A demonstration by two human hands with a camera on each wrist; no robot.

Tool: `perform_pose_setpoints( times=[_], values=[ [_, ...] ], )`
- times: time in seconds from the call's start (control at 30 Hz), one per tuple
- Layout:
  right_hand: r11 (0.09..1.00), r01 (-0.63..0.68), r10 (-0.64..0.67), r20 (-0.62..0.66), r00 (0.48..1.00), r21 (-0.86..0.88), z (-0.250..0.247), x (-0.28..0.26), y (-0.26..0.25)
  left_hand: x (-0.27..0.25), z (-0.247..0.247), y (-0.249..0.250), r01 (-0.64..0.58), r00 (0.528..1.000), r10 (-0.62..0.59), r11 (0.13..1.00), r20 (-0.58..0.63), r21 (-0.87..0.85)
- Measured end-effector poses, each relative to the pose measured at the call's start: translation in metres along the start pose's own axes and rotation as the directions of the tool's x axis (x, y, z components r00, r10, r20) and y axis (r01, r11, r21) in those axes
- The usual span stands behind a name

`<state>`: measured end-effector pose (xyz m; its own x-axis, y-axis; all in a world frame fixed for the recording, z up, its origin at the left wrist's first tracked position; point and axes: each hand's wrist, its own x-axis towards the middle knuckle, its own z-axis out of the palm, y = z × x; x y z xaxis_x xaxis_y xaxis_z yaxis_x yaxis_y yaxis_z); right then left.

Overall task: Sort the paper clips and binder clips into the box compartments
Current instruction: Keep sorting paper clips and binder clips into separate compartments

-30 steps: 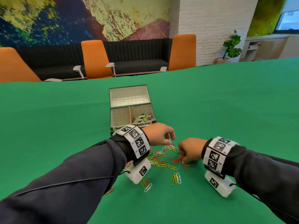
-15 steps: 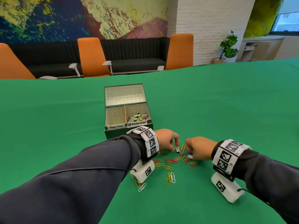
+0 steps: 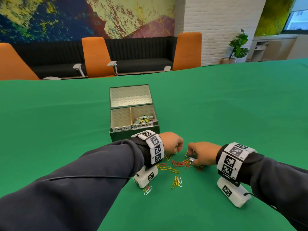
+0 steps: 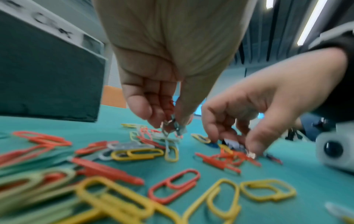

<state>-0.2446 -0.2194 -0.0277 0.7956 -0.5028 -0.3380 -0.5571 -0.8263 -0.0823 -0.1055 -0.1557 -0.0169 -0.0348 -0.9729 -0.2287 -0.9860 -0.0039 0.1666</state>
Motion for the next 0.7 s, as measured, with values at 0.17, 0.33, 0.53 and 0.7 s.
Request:
perform_pose_setpoints(
  times=[0.17, 0.33, 0.53, 0.7],
  values=[
    [0.998, 0.062, -0.062, 0.032, 0.998, -0.027, 0.000, 0.003, -0.007, -0.024, 0.000, -0.027, 0.092, 0.987, -0.121, 0.965, -0.107, -0.244],
    [0.996, 0.087, -0.087, -0.010, 0.996, -0.008, -0.004, 0.006, -0.011, -0.053, 0.000, -0.051, 0.105, 0.971, -0.192, 0.877, -0.142, -0.469],
    [0.964, 0.166, -0.144, -0.118, 0.982, 0.206, -0.028, 0.014, -0.025, -0.078, 0.008, -0.065, 0.084, 0.970, -0.193, 0.835, -0.147, -0.544],
    [0.935, 0.241, -0.188, -0.213, 0.959, 0.260, -0.053, 0.026, -0.045, -0.088, 0.010, -0.071, 0.085, 0.962, -0.203, 0.858, -0.182, -0.506]
  ],
)
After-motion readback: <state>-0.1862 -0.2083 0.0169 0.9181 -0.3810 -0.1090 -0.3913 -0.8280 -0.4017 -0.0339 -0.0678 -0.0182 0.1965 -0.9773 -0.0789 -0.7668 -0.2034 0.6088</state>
